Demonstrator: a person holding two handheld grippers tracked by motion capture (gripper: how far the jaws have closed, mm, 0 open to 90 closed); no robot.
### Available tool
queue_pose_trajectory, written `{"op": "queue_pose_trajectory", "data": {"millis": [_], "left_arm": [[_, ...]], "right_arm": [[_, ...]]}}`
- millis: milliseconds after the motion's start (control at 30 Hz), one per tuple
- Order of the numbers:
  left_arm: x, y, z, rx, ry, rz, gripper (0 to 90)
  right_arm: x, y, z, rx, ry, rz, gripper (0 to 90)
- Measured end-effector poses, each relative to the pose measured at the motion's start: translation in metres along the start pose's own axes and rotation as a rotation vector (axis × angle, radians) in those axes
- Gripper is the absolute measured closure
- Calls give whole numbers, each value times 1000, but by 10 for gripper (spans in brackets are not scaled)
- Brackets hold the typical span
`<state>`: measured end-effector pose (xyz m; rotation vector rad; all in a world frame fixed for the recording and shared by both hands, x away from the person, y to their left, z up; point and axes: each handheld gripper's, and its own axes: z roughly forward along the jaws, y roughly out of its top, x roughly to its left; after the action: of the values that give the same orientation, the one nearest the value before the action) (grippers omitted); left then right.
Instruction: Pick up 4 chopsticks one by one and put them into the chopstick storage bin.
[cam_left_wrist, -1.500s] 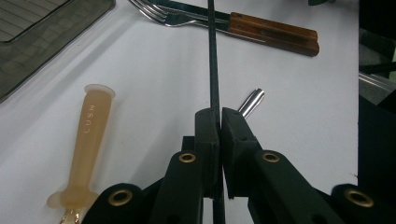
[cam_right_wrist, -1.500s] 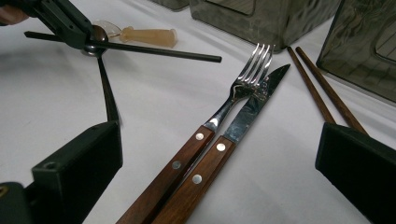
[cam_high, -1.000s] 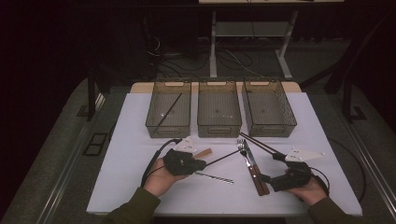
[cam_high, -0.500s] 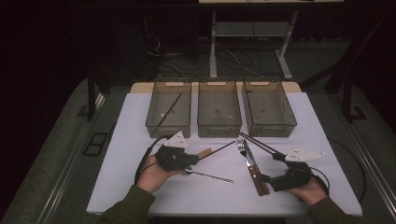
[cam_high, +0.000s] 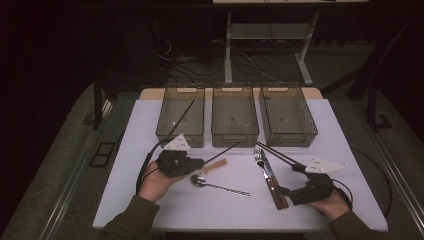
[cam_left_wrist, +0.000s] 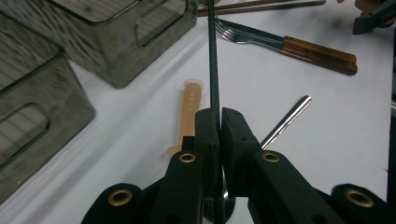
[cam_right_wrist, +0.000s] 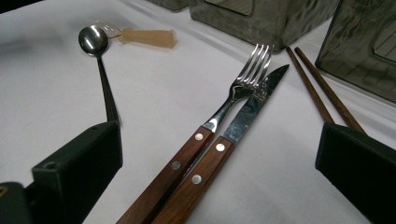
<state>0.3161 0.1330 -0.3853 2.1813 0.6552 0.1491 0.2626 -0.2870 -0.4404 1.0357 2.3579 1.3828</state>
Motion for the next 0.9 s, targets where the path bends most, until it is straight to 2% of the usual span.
{"op": "queue_pose_trajectory", "data": {"millis": [500, 567, 900], "left_arm": [[15, 4, -9, 1, 51, -20, 858], [19, 7, -12, -7, 54, -36, 858], [39, 18, -19, -30, 88, -59, 858]], "right_arm": [[0, 0, -1, -7, 2, 10, 4], [0, 0, -1, -13, 5, 16, 4], [-1, 0, -1, -15, 3, 20, 4]]}}
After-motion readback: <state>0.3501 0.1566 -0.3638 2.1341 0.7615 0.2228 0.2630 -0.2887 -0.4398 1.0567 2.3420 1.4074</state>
